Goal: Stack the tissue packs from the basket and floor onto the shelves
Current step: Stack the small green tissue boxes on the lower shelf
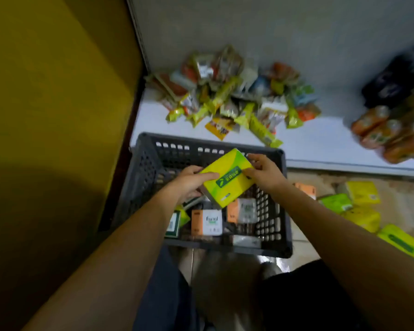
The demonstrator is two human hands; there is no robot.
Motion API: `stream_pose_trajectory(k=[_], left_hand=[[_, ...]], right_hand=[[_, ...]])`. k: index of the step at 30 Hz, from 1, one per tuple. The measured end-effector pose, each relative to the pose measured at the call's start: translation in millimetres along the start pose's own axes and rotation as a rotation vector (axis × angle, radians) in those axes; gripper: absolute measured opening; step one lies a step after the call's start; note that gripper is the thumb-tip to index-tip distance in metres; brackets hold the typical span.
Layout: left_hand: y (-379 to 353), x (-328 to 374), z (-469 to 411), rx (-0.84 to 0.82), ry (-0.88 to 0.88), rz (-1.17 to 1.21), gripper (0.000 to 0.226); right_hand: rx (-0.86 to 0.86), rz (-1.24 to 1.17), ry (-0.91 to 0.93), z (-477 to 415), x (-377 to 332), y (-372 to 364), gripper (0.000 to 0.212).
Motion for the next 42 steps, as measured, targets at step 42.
stream_pose_trajectory(k=[42], left_hand=[[-82, 424, 250, 0.146, -1.143, 0.047, 0.017]], right_hand=[[0.543, -0.489, 0.662, 103, -299, 338, 0.05]])
Point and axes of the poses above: each hand's wrist, its own z-axis away from the middle knuckle, its own y-axis out of the back of the hand, x = y × z, the point moved 1 cm from there along -z, towards the middle knuckle, and after that the axes turned 10 degrees about x, right-handed, at the moved point
